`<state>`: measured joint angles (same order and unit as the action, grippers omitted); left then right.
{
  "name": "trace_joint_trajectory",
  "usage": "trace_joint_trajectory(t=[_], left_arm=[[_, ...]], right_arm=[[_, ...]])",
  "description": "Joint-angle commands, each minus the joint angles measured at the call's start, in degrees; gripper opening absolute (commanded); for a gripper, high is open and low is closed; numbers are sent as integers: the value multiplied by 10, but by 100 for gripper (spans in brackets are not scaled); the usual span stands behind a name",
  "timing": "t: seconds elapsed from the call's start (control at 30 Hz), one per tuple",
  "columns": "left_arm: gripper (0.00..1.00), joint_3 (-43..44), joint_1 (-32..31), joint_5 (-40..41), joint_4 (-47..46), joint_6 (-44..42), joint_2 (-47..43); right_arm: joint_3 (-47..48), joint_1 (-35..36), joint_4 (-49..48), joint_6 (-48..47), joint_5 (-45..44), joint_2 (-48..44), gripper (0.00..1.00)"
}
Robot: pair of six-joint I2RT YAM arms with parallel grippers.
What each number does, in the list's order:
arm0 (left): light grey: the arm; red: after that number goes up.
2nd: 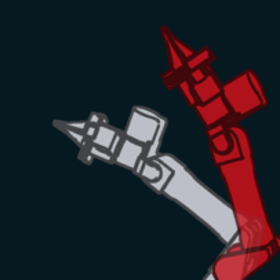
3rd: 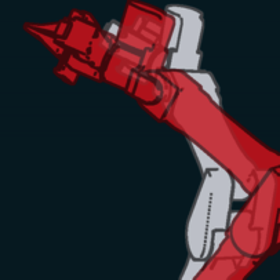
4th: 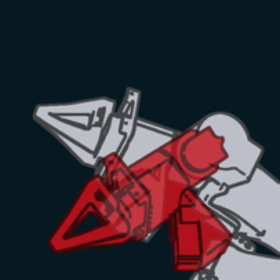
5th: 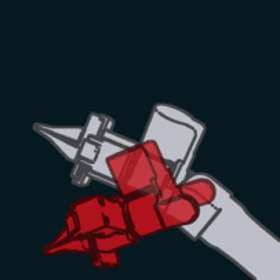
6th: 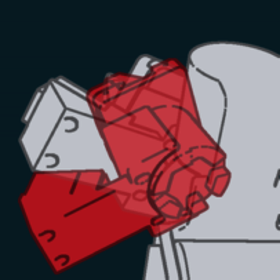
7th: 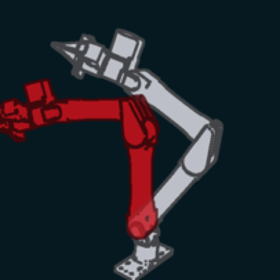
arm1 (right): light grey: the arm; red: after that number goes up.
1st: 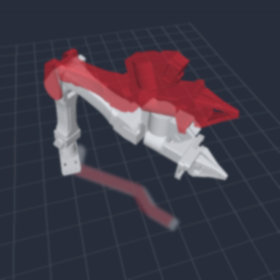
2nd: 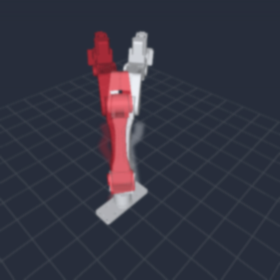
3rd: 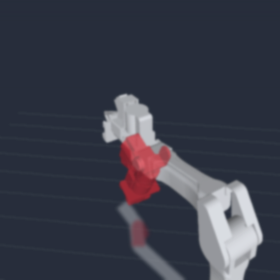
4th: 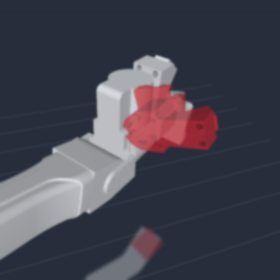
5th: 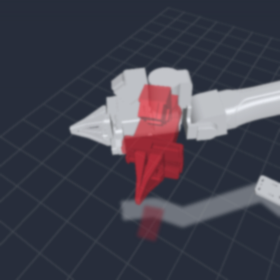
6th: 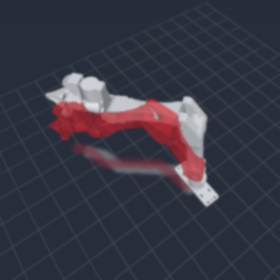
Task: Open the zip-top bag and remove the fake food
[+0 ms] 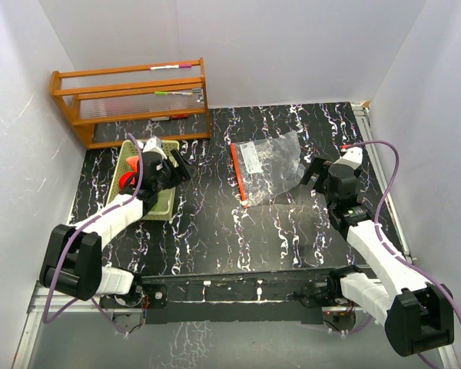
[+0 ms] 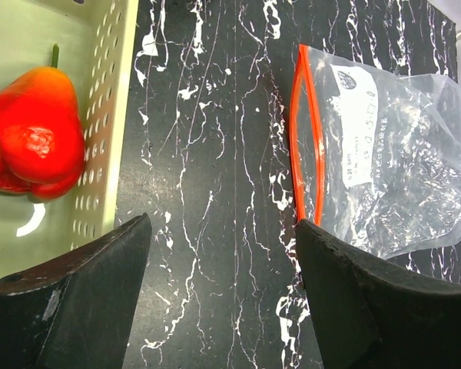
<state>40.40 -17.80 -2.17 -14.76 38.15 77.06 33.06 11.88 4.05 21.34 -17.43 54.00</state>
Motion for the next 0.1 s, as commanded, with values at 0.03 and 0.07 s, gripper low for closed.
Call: trace_joint_trajectory(t=[0.03,0.07], left_arm=[[74,20,-2,-5,8,-6,-25],[74,20,-1,-4,11,-6,-26]], right_arm=[[9,-2,-23,7,-11,2,98],[12,-2,-21,8,-11,3,98]])
